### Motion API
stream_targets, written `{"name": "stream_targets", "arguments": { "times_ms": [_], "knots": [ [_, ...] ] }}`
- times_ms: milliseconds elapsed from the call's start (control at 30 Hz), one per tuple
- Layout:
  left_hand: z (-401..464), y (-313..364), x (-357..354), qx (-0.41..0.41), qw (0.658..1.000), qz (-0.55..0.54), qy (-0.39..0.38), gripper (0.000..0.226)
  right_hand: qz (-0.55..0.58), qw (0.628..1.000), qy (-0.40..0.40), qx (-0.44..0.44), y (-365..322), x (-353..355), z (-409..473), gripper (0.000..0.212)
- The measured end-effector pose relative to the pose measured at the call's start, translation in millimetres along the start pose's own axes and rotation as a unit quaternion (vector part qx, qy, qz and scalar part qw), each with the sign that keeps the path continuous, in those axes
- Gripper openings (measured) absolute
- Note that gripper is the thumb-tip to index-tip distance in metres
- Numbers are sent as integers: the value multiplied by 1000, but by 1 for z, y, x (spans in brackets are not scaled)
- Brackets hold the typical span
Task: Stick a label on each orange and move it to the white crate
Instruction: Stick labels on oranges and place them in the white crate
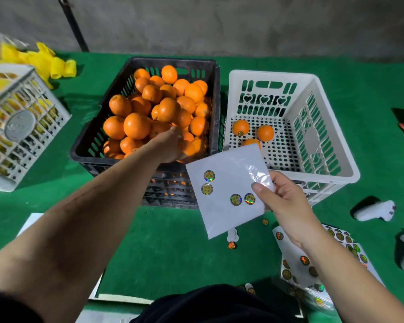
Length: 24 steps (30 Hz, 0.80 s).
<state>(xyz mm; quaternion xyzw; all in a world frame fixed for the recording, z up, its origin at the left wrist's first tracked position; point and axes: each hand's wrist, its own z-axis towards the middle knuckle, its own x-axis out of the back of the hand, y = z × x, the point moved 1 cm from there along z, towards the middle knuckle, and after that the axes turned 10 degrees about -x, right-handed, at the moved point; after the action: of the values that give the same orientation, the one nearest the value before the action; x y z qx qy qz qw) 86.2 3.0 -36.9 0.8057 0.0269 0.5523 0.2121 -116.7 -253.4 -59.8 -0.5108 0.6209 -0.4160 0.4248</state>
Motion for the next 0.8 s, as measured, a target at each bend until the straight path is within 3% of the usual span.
{"name": "stream_targets", "arguments": {
  "times_ms": [100,133,200,300,333,400,467,533,633,667,733,800],
  "knots": [
    [-22,6,20,-13,987,-77,140,85,-2,1000,14,9,-4,6,-1,28],
    [-36,9,27,-30,965,-164,200,87,-1,1000,24,12,-5,8,-1,30],
    [-76,20,34,-102,869,-419,244,88,5,998,52,17,-6,14,0,33],
    [-135,42,5,-138,693,-692,148,85,32,995,84,29,-7,18,-1,36],
    [-149,50,-11,-128,650,-742,100,95,41,994,91,32,-8,18,-2,36],
    [-167,65,-40,-138,611,-779,15,114,52,993,102,41,-10,15,-5,32],
    [-176,76,-59,-161,620,-767,-28,119,35,991,110,62,-11,13,-7,22],
    [-177,79,-68,-145,616,-774,-15,118,1,990,123,67,-11,10,-10,22],
    [-174,79,-82,-130,608,-783,12,89,-138,970,187,68,-13,8,-18,51],
    [-173,78,-87,-126,625,-770,19,79,-234,939,232,102,-16,7,-22,60],
    [-173,75,-94,-132,680,-720,38,68,-368,853,281,243,-31,3,-32,51],
    [-174,73,-93,-163,741,-650,50,63,-430,800,221,354,-46,-3,-38,35]
  ]
}}
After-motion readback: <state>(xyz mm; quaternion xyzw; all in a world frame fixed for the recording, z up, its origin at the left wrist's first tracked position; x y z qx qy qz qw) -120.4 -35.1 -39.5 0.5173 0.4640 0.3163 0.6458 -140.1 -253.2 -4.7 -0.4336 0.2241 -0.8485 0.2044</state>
